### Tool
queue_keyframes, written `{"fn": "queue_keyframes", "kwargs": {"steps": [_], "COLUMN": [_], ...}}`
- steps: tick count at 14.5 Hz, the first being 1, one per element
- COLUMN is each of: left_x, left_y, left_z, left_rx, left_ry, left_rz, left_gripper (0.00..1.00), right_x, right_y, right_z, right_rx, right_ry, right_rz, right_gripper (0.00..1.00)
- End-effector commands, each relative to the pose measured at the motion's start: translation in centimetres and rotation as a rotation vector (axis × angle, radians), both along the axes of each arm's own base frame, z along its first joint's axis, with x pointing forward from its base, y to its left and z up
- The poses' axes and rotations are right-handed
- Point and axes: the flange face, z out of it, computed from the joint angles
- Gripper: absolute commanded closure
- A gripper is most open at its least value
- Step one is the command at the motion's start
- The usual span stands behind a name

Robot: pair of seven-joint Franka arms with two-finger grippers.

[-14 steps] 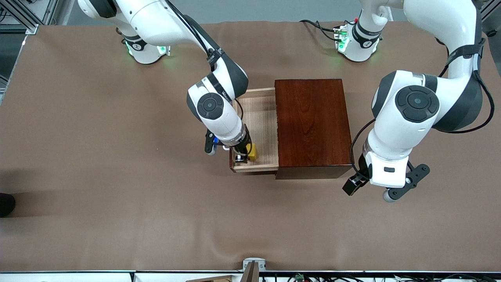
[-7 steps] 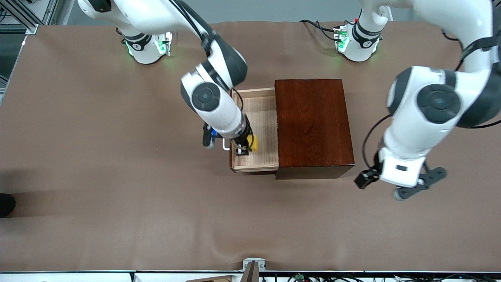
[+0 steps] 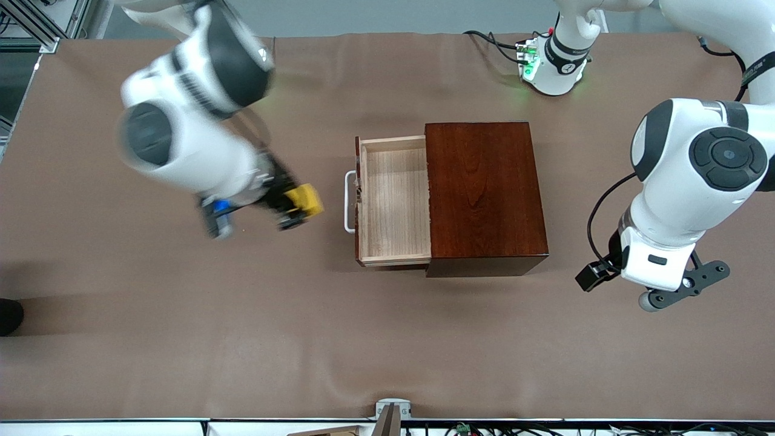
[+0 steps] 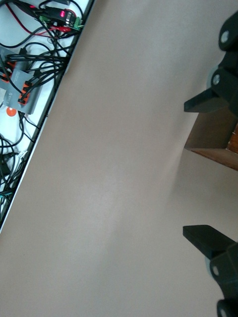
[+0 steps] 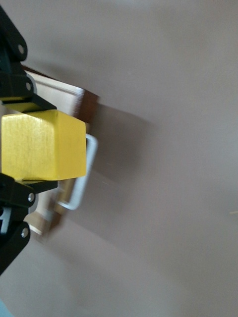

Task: Open drawer, take yellow block, close drawer
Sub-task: 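Lift the yellow cube out and carry it away with the right gripper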

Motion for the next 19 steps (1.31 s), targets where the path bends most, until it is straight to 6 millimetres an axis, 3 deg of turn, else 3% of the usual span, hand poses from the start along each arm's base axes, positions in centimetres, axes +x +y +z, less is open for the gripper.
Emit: {"fn": "queue_keyframes", "kwargs": {"steps": [1, 5, 8, 12, 16, 19], "left_x": [-0.6, -1.4, -3.1, -6.6, -8.7, -8.5], "left_y": [0.2, 0.1, 0.2, 0.5, 0.3, 3.7], "left_z": [0.3, -0.5, 0.6, 1.8, 3.2, 5.1], "left_rx": [0.006, 0.026, 0.041, 0.057, 0.038, -0.030], "left_ry": [0.019, 0.072, 0.098, 0.121, 0.142, 0.130], "left_rz": [-0.022, -0.096, -0.151, -0.206, -0.258, -0.306], "left_gripper": [0.00, 0.00, 0.00, 0.00, 0.00, 0.00], "right_x": [2.8, 5.3, 7.9, 10.6, 12.5, 12.5], "right_y": [-9.4, -19.6, -26.9, -32.6, -35.4, -37.5], "right_z": [-1.0, -2.6, -6.1, -12.9, -19.4, -23.6], "right_rx": [0.029, -0.044, -0.034, -0.069, -0.110, -0.106], "right_ry": [-0.058, -0.132, -0.221, -0.291, -0.355, -0.341], "right_rz": [0.275, 0.634, 0.818, 0.973, 1.069, 1.084], "right_gripper": [0.69, 0.68, 0.68, 0.68, 0.68, 0.68]}}
